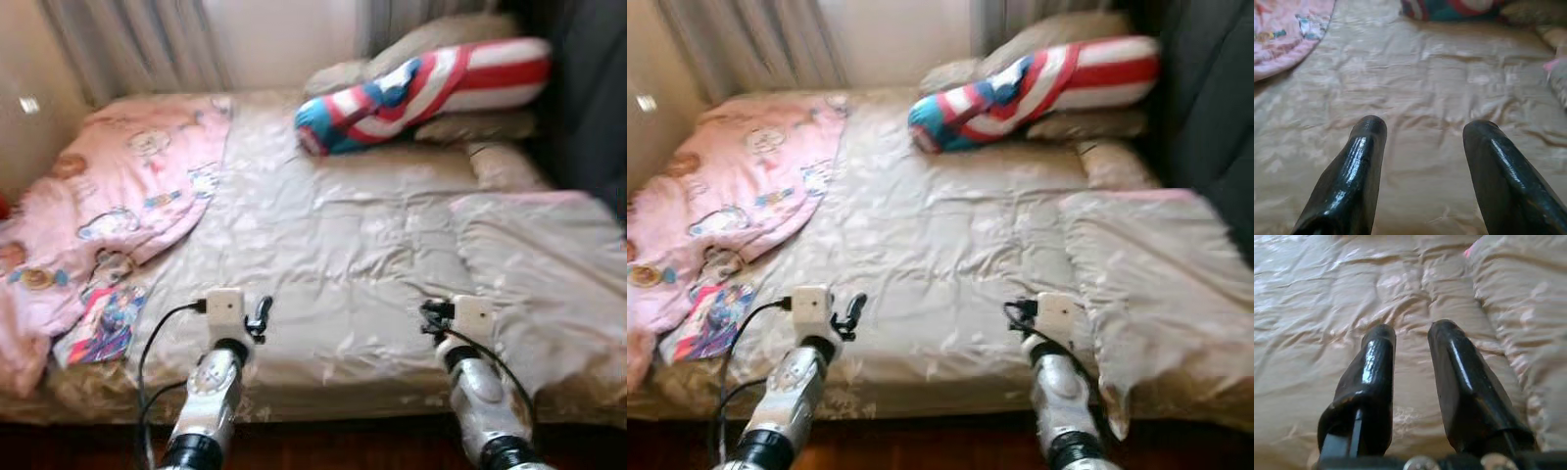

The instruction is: Clean up the room

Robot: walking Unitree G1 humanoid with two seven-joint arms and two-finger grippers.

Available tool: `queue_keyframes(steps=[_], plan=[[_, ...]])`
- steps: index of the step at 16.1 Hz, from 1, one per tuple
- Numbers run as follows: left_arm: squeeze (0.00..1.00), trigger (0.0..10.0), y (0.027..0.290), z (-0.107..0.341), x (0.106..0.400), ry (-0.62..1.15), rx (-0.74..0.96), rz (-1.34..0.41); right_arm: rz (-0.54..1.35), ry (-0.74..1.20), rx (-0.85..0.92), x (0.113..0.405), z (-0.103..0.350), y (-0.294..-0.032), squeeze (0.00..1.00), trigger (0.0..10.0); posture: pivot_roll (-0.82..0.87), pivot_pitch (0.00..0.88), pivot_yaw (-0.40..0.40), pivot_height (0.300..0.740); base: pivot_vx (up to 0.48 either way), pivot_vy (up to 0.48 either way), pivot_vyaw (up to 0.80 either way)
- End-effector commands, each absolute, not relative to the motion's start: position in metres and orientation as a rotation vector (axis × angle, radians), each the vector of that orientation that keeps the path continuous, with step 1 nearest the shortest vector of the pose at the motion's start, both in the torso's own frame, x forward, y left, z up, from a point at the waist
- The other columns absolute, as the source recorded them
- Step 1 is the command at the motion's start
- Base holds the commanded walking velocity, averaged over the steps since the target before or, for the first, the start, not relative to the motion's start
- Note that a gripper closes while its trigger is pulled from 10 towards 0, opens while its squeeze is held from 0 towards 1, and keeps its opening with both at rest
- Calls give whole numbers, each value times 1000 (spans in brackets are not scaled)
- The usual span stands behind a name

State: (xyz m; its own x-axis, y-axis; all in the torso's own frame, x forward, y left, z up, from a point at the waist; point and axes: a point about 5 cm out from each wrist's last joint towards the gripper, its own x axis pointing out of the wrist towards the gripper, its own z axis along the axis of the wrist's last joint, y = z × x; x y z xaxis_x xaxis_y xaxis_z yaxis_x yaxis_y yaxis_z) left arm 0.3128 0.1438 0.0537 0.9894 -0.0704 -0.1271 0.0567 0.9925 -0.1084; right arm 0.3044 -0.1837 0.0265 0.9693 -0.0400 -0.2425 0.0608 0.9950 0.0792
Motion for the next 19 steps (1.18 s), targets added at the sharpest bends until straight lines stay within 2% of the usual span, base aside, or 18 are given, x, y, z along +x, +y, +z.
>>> queue_keyframes(steps=[1,9,19], plan=[[0,10000,154,48,309,152,-104,-24,-16,227,100,308,30,-171,0,10000,-45,65,16,740,0,480,0],[0,10000,160,51,312,142,-97,-2,-4,221,110,310,32,-165,0,10000,-36,110,29,740,0,480,0],[0,10000,163,52,313,139,-91,6,-2,222,112,309,31,-163,0,10000,-29,121,31,740,0,480,0]])
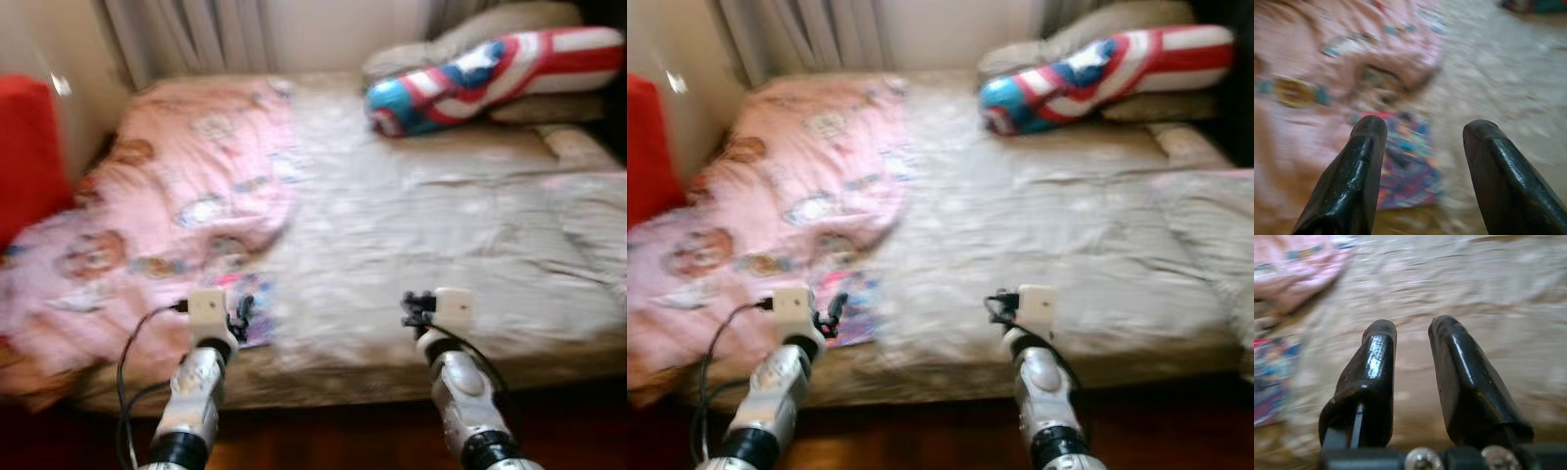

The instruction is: Clean up the room

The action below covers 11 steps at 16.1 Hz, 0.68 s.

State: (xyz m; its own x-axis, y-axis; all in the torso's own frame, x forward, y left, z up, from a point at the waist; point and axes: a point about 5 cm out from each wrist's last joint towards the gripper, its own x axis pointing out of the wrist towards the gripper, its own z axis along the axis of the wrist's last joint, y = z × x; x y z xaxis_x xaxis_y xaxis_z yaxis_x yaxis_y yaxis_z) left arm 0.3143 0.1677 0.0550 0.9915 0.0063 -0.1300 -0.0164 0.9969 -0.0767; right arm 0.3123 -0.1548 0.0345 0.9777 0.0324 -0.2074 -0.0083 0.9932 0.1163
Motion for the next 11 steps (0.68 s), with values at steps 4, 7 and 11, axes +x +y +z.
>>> queue_keyframes(steps=[4,7,11], plan=[[0,10000,163,52,313,138,-89,5,0,221,114,309,32,-162,0,10000,-25,122,31,740,0,480,0],[0,10000,163,52,313,140,-89,2,1,222,113,309,31,-162,0,10000,-25,121,32,740,0,480,0],[0,10000,162,53,313,134,-86,-5,2,228,112,309,30,-161,0,10000,-23,121,32,740,0,360,0]])
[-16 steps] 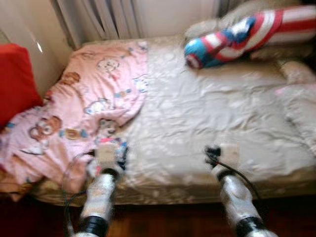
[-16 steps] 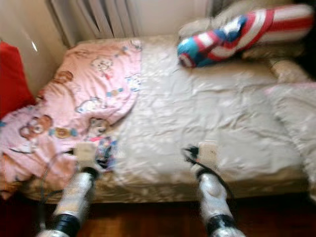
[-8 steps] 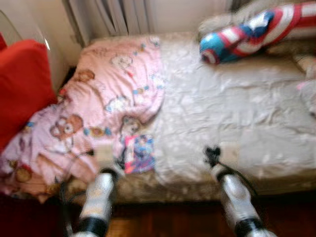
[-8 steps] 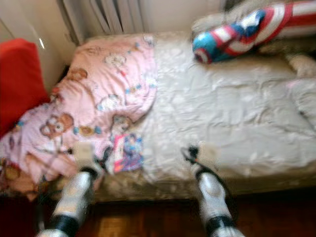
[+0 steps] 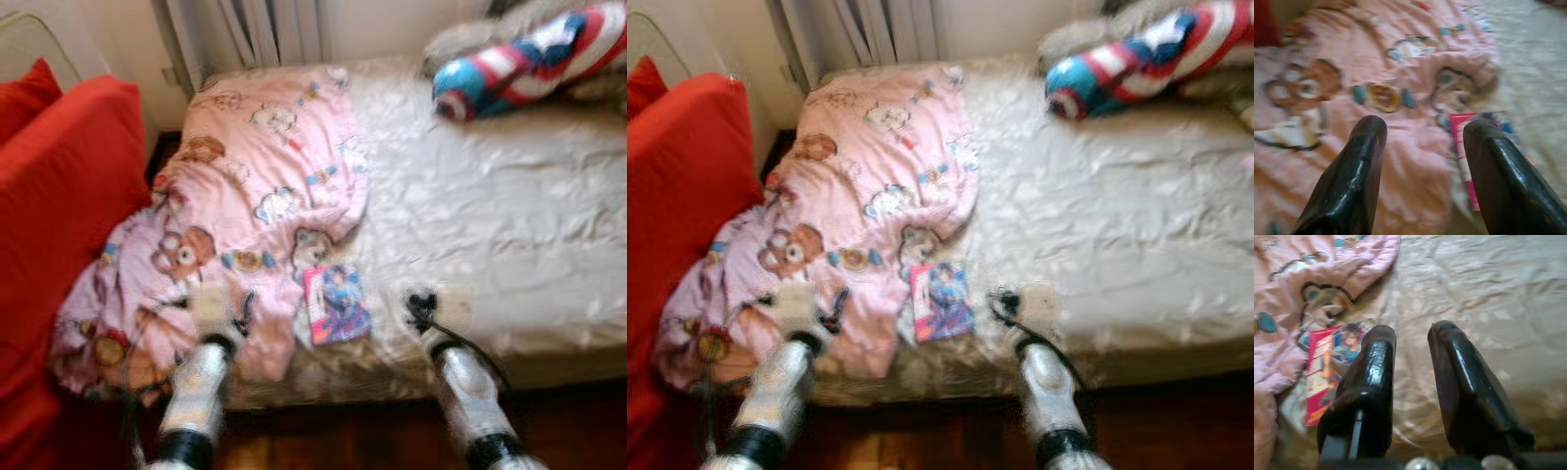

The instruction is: Clean up the room

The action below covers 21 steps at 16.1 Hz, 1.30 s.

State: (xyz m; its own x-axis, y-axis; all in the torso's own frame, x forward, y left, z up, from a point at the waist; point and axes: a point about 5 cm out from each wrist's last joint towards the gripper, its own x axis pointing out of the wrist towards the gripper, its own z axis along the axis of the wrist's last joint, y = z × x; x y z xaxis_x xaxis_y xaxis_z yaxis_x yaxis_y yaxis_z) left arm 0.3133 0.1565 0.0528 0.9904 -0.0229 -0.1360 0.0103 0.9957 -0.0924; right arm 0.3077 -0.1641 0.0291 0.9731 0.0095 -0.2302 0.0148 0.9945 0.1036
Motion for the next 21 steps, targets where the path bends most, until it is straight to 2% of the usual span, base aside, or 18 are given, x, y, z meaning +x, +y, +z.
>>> queue_keyframes(steps=[1,10,17,21], plan=[[0,10000,162,53,312,133,-80,-11,3,228,112,309,30,-161,0,10000,-23,122,32,740,0,0,0],[0,10000,157,46,307,144,-119,-39,9,228,106,309,30,-161,0,10000,-36,98,29,740,0,0,0],[0,10000,155,39,300,152,-124,-24,11,202,62,312,38,-177,0,10000,-56,73,-18,740,0,0,0],[0,10000,156,42,300,136,-119,-26,42,196,86,311,36,-164,0,10000,-46,60,-3,740,0,0,400]])
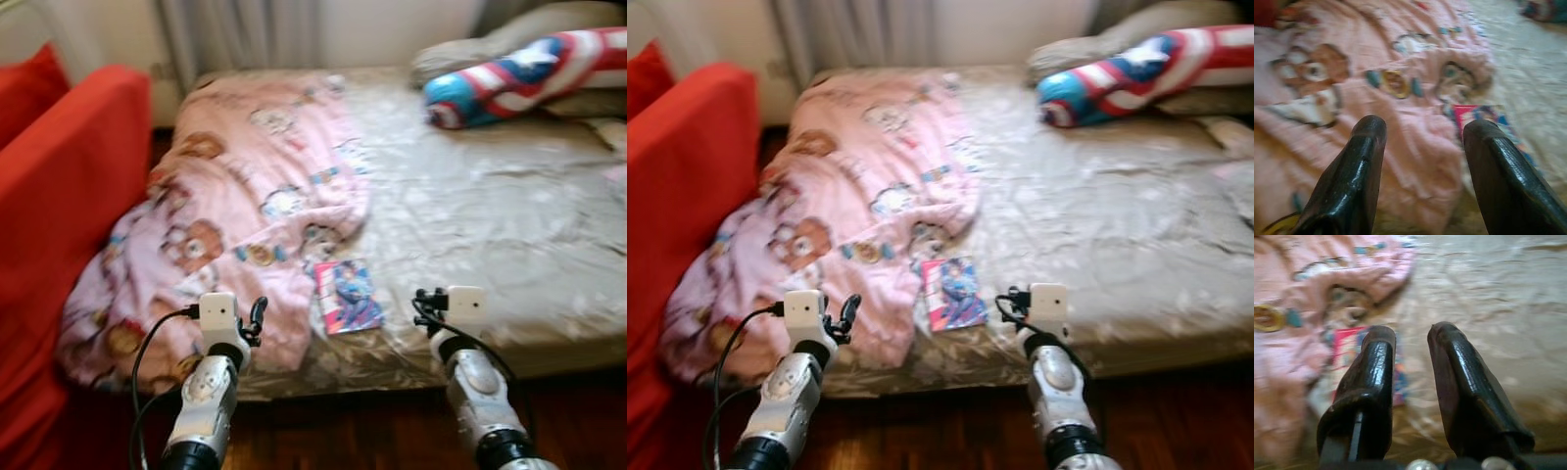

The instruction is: Clean up the room

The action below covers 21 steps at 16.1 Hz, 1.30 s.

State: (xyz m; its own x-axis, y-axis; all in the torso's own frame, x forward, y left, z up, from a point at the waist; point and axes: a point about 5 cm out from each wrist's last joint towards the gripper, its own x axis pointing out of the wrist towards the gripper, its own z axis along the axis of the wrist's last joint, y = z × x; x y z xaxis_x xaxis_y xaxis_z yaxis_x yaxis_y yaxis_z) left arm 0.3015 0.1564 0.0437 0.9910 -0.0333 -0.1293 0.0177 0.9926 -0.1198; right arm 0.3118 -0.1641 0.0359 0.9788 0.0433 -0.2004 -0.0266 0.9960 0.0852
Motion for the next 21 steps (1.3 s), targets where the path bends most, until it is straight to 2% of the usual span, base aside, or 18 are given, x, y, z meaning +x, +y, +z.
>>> queue_keyframes(steps=[1,10,14,21], plan=[[0,10000,156,42,300,136,-116,-28,45,195,90,310,36,-163,0,10000,-46,60,-3,740,0,0,0],[0,10000,156,47,306,135,-93,-60,25,219,72,306,30,-167,0,10000,-41,95,33,740,85,0,0],[0,10000,159,48,305,128,-87,-56,33,234,96,307,28,-158,0,10000,-26,112,39,740,60,0,492],[0,10000,156,48,303,132,-81,-68,42,223,90,305,29,-157,0,10000,-30,128,38,740,249,0,0]])
